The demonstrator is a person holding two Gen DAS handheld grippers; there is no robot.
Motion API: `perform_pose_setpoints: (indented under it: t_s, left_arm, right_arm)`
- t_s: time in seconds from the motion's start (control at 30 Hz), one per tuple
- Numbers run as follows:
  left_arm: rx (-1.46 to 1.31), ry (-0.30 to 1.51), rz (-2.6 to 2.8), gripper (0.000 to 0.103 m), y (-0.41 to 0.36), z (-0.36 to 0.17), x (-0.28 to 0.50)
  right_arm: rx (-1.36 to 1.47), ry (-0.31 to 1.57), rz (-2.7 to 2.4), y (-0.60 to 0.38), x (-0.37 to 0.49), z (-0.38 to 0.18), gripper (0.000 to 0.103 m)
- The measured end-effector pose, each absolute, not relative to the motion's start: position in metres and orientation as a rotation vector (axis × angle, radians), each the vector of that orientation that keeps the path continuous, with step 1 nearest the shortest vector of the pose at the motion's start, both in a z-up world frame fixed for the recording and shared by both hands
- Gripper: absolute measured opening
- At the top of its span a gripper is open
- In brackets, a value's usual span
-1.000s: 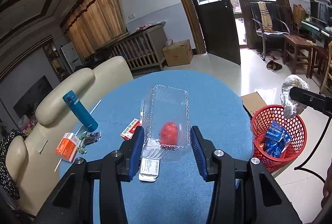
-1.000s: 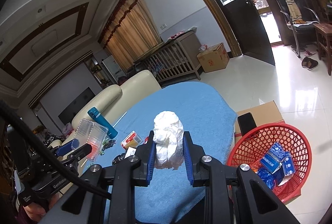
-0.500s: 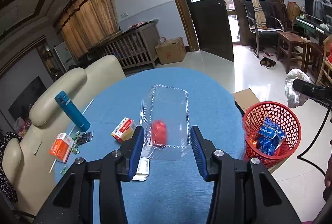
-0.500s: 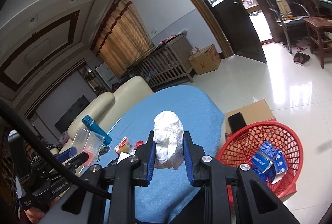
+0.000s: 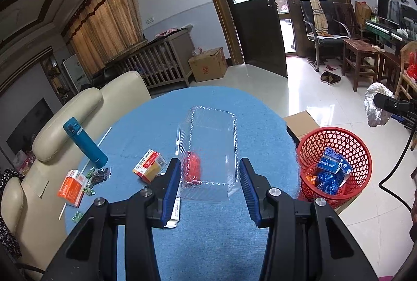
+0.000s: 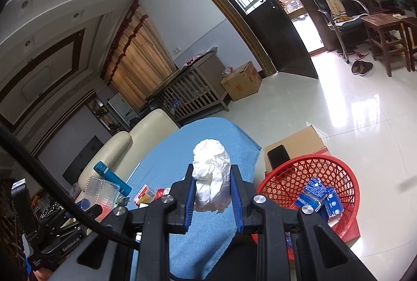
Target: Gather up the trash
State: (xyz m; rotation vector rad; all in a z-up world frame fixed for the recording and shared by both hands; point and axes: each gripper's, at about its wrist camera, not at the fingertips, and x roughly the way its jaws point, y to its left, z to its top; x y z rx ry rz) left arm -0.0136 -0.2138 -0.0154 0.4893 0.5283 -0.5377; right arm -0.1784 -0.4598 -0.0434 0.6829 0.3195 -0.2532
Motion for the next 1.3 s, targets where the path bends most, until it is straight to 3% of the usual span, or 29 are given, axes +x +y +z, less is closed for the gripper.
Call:
perform_pose_setpoints:
  t_s: [0.67, 1.3]
  left_arm:
    - [0.472, 0.602, -0.770, 0.048, -0.258, -0.017, -0.017]
    - [0.511, 0.737, -1.072, 0.050, -0.372, -0.049, -0.028]
  right_arm:
    - [0.714, 0.320, -0.272, -0.472, -0.190, -0.048, 0.026]
    - [0.873, 0.384, -0.411, -0.525, -0.218, -0.101, 0.029]
